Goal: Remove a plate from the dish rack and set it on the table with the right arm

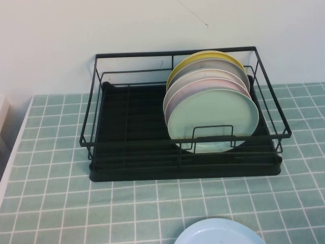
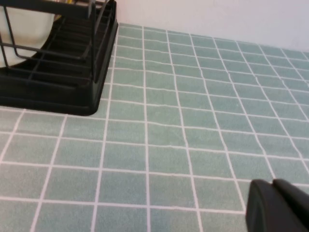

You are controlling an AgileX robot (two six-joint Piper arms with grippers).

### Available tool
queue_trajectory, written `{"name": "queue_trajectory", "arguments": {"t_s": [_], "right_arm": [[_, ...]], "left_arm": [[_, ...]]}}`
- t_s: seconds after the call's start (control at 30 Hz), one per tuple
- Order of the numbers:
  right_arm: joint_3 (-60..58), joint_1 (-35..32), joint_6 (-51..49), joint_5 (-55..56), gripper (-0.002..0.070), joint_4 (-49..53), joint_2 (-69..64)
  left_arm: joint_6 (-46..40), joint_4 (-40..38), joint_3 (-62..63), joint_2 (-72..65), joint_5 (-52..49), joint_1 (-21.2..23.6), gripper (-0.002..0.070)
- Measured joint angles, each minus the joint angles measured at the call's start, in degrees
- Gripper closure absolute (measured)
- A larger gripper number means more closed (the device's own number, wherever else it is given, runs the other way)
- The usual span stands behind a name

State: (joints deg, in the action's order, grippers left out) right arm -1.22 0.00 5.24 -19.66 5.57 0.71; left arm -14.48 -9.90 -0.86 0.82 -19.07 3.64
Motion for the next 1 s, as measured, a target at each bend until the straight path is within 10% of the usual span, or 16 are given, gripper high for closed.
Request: {"name": "queue_trajectory", "arguments": {"t_s": [0.57,1.0], "right_arm": [[0.0,0.0,0.0,0.3,0.0678,-12.6,0.0],[-0.3,0.0,0.5,5.3,0.0678,-59.1,0.0]], "left_arm": [[0.0,0.0,0.0,0.0,0.0,0.0,0.0678],[0.0,0.0,0.0,0.0,0.0,0.0,0.0678]]}}
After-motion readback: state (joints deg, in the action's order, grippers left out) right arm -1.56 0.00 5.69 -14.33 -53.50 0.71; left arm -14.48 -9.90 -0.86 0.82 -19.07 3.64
